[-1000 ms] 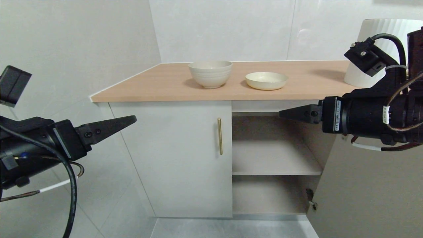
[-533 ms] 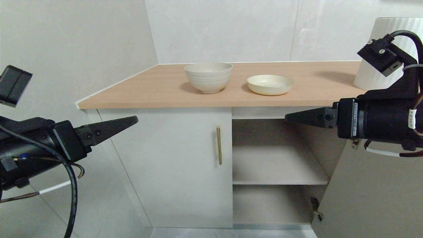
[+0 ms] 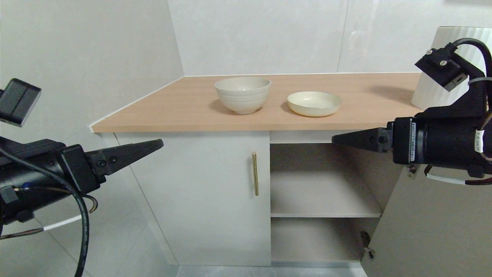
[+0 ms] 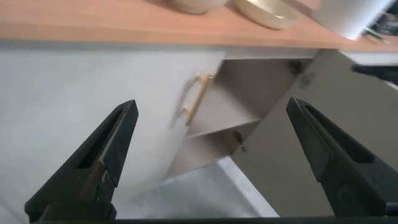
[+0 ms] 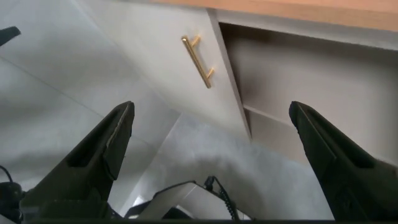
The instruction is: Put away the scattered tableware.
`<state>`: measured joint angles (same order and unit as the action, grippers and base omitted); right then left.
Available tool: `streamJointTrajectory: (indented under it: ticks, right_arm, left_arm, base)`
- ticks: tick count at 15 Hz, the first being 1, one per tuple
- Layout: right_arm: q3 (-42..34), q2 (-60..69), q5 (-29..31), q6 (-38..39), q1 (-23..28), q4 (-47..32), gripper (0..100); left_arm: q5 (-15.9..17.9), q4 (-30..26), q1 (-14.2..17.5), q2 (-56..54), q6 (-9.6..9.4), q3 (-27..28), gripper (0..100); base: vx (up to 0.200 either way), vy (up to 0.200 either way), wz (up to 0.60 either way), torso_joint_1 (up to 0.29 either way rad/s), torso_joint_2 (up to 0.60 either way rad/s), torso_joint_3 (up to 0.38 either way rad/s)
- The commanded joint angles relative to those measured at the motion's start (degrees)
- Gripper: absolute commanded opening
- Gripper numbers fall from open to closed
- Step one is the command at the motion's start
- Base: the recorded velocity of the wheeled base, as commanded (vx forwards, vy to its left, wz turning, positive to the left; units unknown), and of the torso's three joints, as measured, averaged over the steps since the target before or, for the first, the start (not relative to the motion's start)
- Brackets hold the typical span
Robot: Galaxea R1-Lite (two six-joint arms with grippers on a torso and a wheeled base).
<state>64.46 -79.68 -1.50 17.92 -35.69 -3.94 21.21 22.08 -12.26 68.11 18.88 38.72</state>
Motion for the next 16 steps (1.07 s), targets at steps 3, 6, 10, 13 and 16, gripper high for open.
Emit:
streamJointTrajectory:
  ticks: [3,6,10,13,16]
  right_arm:
    - [0.0,-2.1,0.0,0.0,0.6,1.6,100]
    - [0.3,-5.8,-1.0,-0.9,4.8,4.6,100]
    - [0.0,-8.5,-3.1,-2.9,8.4,8.5,100]
    - [1.6,-12.3,-1.5,-3.3,9.4,12.2,100]
    - [10.9,-19.1,7.7,1.9,10.6,5.5,100]
  left_arm:
    - [0.8,0.4,-0.7,4.0,-0.07,0.6,100]
    - [0.8,0.3,-1.5,11.2,0.01,7.4,100]
    - [0.2,-0.2,-2.2,26.5,0.54,21.8,100]
    - [-2.8,-3.6,-4.7,30.9,5.64,28.0,100]
    - [-16.3,-9.1,-8.8,35.7,8.19,35.3,100]
  base:
    - [0.000,0.000,0.00,0.173,-0.49,-0.299]
    - [0.000,0.000,0.00,0.168,-0.49,-0.292]
    - [0.000,0.000,0.00,0.179,-0.46,-0.275]
    - [0.000,0.000,0.00,0.066,-0.14,-0.094]
    - [0.000,0.000,0.00,0.000,0.00,0.000]
